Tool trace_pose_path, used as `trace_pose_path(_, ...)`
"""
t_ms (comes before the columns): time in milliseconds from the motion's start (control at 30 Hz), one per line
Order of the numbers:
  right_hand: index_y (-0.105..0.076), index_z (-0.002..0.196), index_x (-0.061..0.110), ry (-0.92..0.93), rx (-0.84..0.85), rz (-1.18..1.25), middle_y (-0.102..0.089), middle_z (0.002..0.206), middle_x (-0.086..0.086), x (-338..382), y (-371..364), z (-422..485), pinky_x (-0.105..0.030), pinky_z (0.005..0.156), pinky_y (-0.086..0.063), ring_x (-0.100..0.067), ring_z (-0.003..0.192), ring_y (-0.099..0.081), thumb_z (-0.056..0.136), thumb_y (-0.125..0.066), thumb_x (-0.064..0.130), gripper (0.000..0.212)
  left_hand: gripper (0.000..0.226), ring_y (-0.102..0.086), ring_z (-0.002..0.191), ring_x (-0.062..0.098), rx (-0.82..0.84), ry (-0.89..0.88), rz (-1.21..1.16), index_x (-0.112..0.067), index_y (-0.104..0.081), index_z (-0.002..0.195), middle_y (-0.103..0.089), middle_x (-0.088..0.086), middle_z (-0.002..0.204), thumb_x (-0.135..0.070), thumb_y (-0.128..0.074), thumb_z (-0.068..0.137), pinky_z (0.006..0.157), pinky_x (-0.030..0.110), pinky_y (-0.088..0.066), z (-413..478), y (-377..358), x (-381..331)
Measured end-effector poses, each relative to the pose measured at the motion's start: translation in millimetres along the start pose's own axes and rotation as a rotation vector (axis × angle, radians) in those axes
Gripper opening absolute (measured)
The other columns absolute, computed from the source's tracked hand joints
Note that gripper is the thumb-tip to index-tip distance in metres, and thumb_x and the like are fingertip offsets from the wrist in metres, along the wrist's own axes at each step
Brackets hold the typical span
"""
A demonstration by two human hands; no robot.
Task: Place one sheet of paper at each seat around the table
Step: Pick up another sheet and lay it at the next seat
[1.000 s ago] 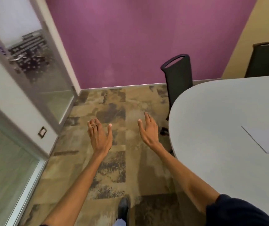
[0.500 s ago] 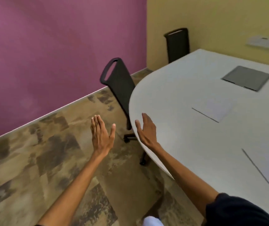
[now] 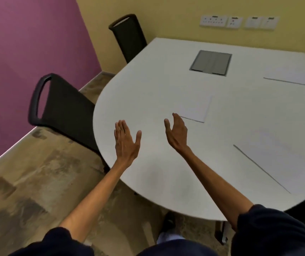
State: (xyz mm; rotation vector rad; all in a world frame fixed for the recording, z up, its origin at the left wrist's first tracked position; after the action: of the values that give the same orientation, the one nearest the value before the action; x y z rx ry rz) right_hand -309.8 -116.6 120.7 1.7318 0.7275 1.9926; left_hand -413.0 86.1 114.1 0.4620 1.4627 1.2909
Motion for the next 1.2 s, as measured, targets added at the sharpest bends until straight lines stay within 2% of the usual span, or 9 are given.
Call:
trace_pose_path(100, -0.034, 0.15, 0.012, -0.004, -0.046, -0.004, -0.035, 0.157, -0.005, -15, 11, 31, -0.041, 0.121, -0.021, -0.02, 0.147, -0.028, 0.102, -0.037, 0.046, 0.059, 0.082, 0.01, 0.153, 0.021, 0.024, -0.032, -0.006, -0.005, 0.003, 0.156, 0.006, 0.011, 0.165, -0.058, -0.024, 0.099, 0.124, 0.035, 0.006, 37, -18, -18)
trace_pose_path(433, -0.04, 0.146, 0.013, -0.227, -0.232, -0.03, -0.04, 0.154, -0.004, -98, 75, 83, -0.041, 0.117, -0.025, -0.02, 0.145, -0.031, 0.101, -0.043, 0.043, 0.055, 0.077, 0.007, 0.153, 0.021, 0.2, -0.142, -0.072, -0.003, -0.002, 0.156, 0.002, 0.012, 0.165, -0.045, -0.036, 0.101, 0.126, 0.037, 0.001, 122, -88, -88)
trace_pose_path(633, -0.038, 0.147, 0.014, -0.355, -0.251, -0.085, -0.038, 0.154, -0.005, -147, 91, 103, -0.043, 0.115, -0.026, -0.021, 0.145, -0.03, 0.099, -0.046, 0.042, 0.056, 0.062, 0.008, 0.153, 0.024, 0.284, -0.219, -0.068, 0.0, -0.033, 0.149, -0.016, 0.015, 0.163, -0.037, -0.045, 0.099, 0.125, 0.042, -0.013, 151, -137, -117)
trace_pose_path(700, -0.039, 0.145, 0.014, -0.4, -0.269, -0.081, -0.04, 0.152, -0.005, -158, 92, 112, -0.044, 0.113, -0.028, -0.022, 0.143, -0.031, 0.098, -0.048, 0.04, 0.055, 0.054, 0.001, 0.153, 0.026, 0.311, -0.236, -0.059, 0.0, -0.043, 0.142, -0.035, 0.016, 0.155, -0.032, -0.047, 0.098, 0.125, 0.043, -0.009, 163, -150, -122)
trace_pose_path(833, -0.043, 0.141, 0.014, -0.456, -0.281, -0.09, -0.045, 0.146, -0.004, -174, 88, 139, -0.043, 0.108, -0.031, -0.022, 0.139, -0.035, 0.097, -0.051, 0.035, 0.05, 0.038, -0.015, 0.151, 0.027, 0.367, -0.196, -0.048, -0.004, -0.056, 0.127, -0.066, 0.014, 0.119, -0.027, -0.05, 0.098, 0.123, 0.048, -0.002, 197, -175, -127)
trace_pose_path(900, -0.045, 0.14, 0.014, -0.489, -0.277, -0.093, -0.046, 0.145, -0.004, -182, 83, 154, -0.042, 0.107, -0.032, -0.023, 0.137, -0.036, 0.097, -0.051, 0.034, 0.048, 0.035, -0.036, 0.141, 0.026, 0.413, -0.147, -0.023, -0.008, -0.058, 0.124, -0.068, 0.01, 0.115, -0.028, -0.049, 0.097, 0.12, 0.049, -0.009, 216, -186, -126)
trace_pose_path(967, -0.047, 0.139, 0.013, -0.517, -0.268, -0.091, -0.047, 0.144, -0.005, -190, 76, 170, -0.042, 0.106, -0.033, -0.024, 0.137, -0.037, 0.097, -0.052, 0.033, 0.047, 0.031, -0.055, 0.123, 0.027, 0.439, -0.09, -0.068, -0.009, -0.06, 0.12, -0.07, 0.008, 0.112, -0.027, -0.051, 0.096, 0.112, 0.045, -0.025, 235, -196, -126)
trace_pose_path(1067, -0.047, 0.139, 0.011, -0.556, -0.244, -0.081, -0.051, 0.14, -0.007, -204, 65, 193, -0.041, 0.106, -0.036, -0.025, 0.134, -0.04, 0.097, -0.054, 0.032, 0.048, 0.03, -0.059, 0.115, 0.03, 0.455, -0.005, -0.15, -0.009, -0.062, 0.117, -0.072, 0.009, 0.106, -0.025, -0.054, 0.093, 0.101, 0.041, -0.041, 265, -214, -124)
trace_pose_path(1200, -0.046, 0.139, 0.011, -0.606, -0.198, -0.098, -0.054, 0.135, -0.007, -228, 45, 220, -0.039, 0.104, -0.039, -0.025, 0.132, -0.042, 0.097, -0.054, 0.032, 0.048, 0.035, -0.055, 0.12, 0.03, 0.49, 0.037, -0.165, -0.008, -0.061, 0.124, -0.068, 0.012, 0.116, -0.025, -0.058, 0.093, 0.101, 0.042, -0.044, 297, -252, -122)
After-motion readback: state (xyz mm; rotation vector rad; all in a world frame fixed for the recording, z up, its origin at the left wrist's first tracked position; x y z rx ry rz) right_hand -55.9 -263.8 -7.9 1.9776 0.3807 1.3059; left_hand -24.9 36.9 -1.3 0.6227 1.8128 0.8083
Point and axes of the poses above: each hand's wrist, its own z-axis towards the middle knuckle, its own y-axis out of the back of the hand, x = y × z, the point moved 8 cm from there along z, towards the middle knuckle
